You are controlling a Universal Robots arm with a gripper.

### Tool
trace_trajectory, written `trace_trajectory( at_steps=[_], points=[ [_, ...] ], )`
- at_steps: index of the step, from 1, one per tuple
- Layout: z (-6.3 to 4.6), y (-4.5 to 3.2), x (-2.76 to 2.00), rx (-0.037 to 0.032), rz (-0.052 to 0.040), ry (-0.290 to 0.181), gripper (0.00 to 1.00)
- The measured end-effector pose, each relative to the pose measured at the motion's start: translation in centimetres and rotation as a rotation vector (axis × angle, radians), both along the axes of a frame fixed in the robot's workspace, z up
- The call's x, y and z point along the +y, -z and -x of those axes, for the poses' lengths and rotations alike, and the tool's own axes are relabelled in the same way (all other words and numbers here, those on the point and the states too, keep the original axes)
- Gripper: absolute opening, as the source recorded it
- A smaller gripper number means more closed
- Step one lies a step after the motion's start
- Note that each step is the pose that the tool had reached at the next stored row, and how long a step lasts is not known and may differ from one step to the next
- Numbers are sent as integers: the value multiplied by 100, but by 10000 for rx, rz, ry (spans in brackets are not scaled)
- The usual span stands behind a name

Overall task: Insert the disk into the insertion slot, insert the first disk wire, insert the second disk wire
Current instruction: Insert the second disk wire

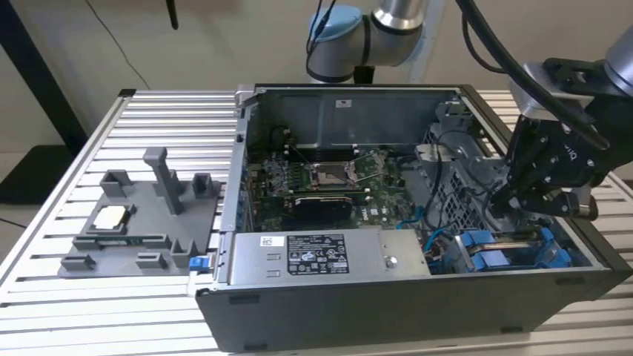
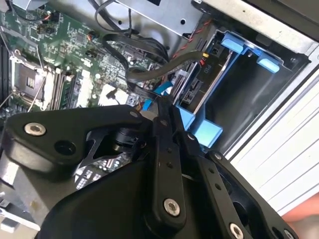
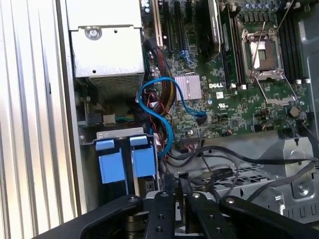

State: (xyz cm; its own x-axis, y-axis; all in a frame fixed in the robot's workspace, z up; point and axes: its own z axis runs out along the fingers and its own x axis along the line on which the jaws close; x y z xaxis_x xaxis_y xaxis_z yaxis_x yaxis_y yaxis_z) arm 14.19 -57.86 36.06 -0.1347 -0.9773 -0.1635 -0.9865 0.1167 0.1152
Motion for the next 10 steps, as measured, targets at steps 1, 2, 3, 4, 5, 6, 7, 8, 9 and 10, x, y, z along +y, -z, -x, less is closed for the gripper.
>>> trace_trajectory(
  at_steps=[1, 2, 3, 4, 5, 6, 7, 8, 9, 10],
  points=[
    [0, 3, -2, -14, 42, 0, 16],
    [0, 6, -5, -28, 82, 0, 16],
    [0, 10, -7, -41, 122, 0, 16],
    [0, 13, -10, -51, 158, -2, 16],
    [0, 18, -12, -61, 191, -5, 16],
    [0, 22, -13, -70, 207, -6, 16],
    [0, 22, -14, -72, 211, -6, 16],
    [0, 22, -14, -73, 211, -7, 16],
    [0, 22, -14, -73, 212, -6, 16],
    [0, 25, -14, -73, 208, -6, 16]
  ],
)
